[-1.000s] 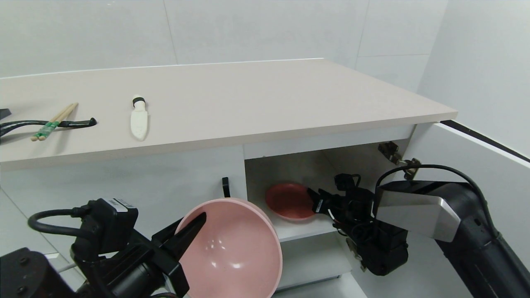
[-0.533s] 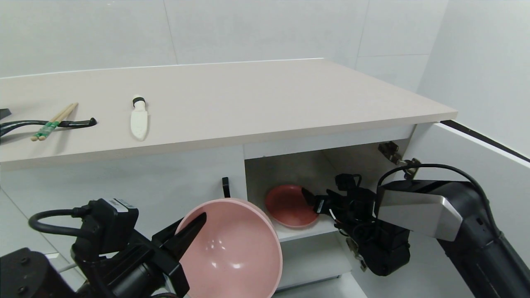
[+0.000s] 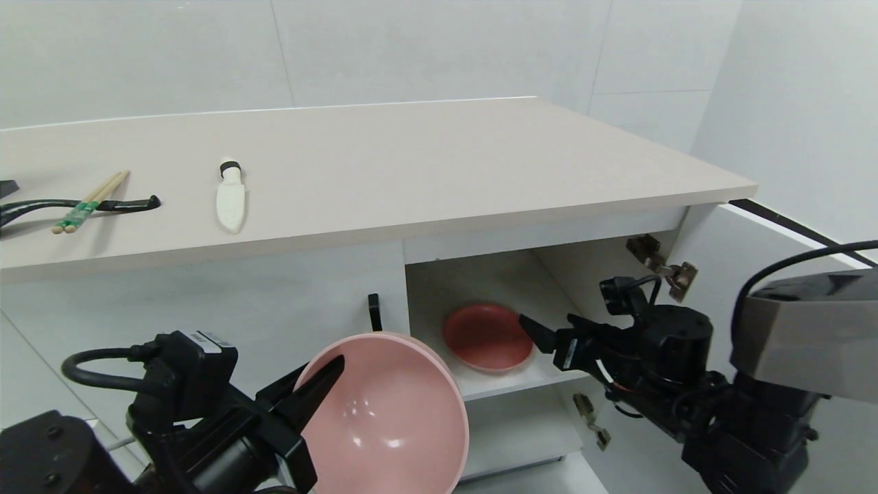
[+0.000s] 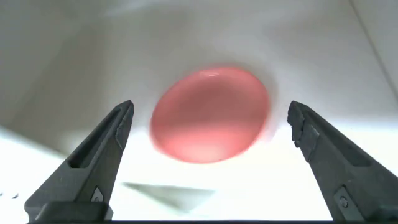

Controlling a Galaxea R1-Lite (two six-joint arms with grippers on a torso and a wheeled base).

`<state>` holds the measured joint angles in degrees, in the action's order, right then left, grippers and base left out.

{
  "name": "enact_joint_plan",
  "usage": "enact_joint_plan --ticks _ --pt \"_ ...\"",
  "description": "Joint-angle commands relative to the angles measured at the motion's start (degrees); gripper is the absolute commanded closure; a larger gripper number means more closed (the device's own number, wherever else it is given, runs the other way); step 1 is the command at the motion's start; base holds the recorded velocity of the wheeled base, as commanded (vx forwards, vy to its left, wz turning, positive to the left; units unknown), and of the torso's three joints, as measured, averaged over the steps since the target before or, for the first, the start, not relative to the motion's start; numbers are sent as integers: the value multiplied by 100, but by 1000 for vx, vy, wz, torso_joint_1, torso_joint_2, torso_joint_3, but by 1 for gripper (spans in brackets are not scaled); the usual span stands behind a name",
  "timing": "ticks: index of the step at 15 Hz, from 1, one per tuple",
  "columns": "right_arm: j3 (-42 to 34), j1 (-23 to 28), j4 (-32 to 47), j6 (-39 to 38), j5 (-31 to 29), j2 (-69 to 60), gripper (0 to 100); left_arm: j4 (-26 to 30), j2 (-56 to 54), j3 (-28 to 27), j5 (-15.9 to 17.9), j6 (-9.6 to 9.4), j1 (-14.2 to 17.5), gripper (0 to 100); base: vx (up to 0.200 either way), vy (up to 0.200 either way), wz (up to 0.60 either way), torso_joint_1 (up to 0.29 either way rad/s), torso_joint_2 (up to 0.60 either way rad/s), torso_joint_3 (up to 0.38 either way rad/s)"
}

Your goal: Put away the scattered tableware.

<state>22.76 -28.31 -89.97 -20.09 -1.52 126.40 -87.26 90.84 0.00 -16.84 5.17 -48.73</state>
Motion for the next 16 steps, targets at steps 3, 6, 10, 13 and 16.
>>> enact_joint_plan --ticks 3,6,10,13,16 --pt "-1292 -202 -3 559 -6 -1839 0 25 83 0 -39 2 -14 100 0 0 0 0 0 0" --pt "-1837 -483 -3 1710 -6 -2384 0 34 214 0 -136 2 -76 100 0 0 0 0 0 0" --pt "-2188 -641 -3 1868 -6 -2779 0 -160 241 0 -145 -7 -76 100 0 0 0 0 0 0" --pt "-2171 -667 -3 1868 -6 -2770 0 -221 311 0 -136 -526 -190 100 0 0 0 0 0 0" --pt "-2179 -659 -3 1860 -6 -2770 0 -274 311 -44 -136 -1369 -533 100 0 0 0 0 0 0"
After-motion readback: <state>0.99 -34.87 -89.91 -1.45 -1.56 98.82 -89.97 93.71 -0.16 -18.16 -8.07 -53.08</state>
